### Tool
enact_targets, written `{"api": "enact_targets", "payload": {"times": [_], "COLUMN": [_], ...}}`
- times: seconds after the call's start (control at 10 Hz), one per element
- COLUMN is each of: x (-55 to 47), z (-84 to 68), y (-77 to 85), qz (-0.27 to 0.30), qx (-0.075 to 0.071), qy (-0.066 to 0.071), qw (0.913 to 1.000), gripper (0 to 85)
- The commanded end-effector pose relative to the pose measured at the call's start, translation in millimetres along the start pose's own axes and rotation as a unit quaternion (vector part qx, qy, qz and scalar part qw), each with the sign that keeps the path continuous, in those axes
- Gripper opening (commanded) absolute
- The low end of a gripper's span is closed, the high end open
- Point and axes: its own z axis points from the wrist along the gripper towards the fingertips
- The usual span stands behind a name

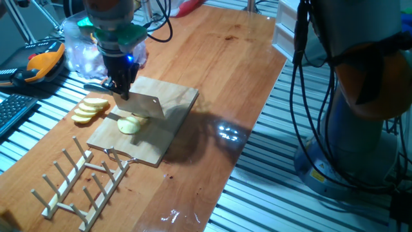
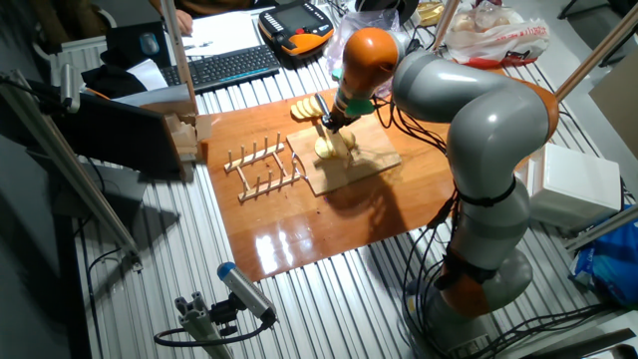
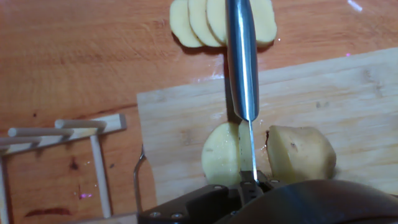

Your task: Chop the potatoes

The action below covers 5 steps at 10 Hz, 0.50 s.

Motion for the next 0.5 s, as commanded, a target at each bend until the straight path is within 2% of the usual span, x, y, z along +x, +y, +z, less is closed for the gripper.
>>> {"api": "enact_targets", "payload": {"times": [0.0,0.1,0.2,0.3,0.4], "x": [0.0,0.0,0.0,0.0,0.0], "z": [0.1,0.1,0.1,0.1,0.1], "y": [-0.2,-0.2,-0.2,-0.2,-0.2], "qz": [-0.011,-0.019,-0.027,-0.047,-0.051], "qx": [0.003,-0.006,-0.022,-0.018,-0.016], "qy": [0.002,0.005,-0.002,-0.012,-0.001], "qw": [0.9999,0.9998,0.9994,0.9987,0.9986], "gripper": [0.0,0.0,0.0,0.0,0.0]}}
